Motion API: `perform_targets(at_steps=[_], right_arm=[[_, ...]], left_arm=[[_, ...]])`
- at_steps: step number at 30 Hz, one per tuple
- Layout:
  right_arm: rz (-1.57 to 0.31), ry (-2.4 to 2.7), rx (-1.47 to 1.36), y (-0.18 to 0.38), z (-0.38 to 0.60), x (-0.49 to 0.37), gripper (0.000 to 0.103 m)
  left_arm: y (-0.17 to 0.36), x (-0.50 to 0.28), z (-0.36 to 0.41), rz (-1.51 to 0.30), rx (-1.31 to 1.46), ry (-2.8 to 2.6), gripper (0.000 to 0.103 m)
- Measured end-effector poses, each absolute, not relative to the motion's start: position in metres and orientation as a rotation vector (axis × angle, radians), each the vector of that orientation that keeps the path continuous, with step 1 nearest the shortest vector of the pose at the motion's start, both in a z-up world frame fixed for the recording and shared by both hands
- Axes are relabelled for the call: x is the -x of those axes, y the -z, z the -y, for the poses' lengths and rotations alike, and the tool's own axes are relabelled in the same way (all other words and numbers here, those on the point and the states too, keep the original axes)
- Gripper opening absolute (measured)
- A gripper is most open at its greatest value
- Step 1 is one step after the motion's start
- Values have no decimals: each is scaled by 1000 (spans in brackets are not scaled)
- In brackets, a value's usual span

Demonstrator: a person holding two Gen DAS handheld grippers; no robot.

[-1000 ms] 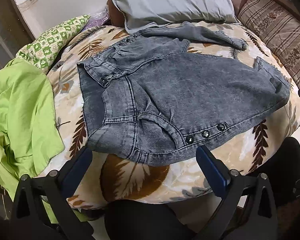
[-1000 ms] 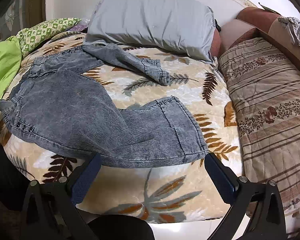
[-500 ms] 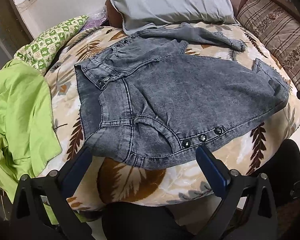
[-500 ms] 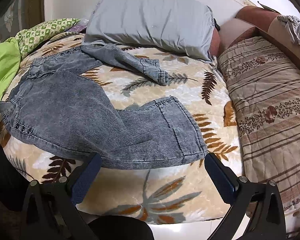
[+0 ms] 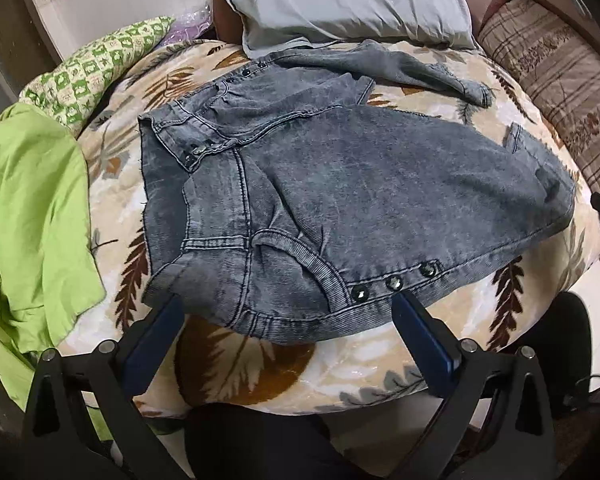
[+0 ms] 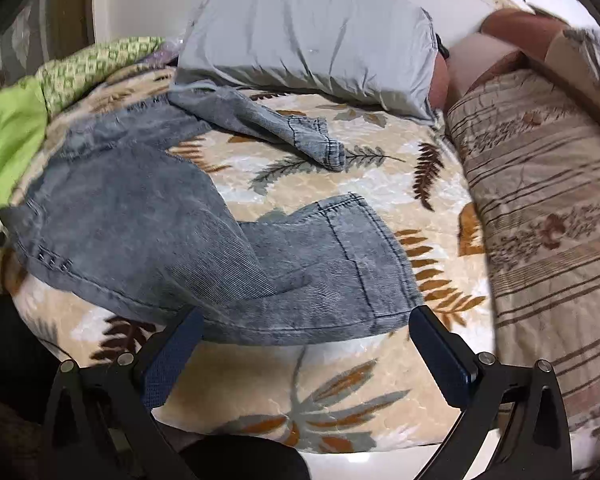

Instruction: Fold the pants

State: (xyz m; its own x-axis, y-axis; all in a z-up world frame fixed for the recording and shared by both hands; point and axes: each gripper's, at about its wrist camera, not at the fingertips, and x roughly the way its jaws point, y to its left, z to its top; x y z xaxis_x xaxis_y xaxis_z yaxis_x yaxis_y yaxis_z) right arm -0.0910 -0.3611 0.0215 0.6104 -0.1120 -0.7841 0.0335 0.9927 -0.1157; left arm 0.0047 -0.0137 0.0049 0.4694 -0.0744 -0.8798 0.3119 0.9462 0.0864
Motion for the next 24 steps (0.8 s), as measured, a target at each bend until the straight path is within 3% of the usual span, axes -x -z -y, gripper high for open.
perform_targets(at_steps=[10,24], right_arm=[[-945,187,-208,-9,453,64,103],[-1070,210,-272,49,477,-6,101]], left_arm=[[-8,-47,-51,-1162,60,89,103],[44,-77,-88,-1311,254,-6,103]])
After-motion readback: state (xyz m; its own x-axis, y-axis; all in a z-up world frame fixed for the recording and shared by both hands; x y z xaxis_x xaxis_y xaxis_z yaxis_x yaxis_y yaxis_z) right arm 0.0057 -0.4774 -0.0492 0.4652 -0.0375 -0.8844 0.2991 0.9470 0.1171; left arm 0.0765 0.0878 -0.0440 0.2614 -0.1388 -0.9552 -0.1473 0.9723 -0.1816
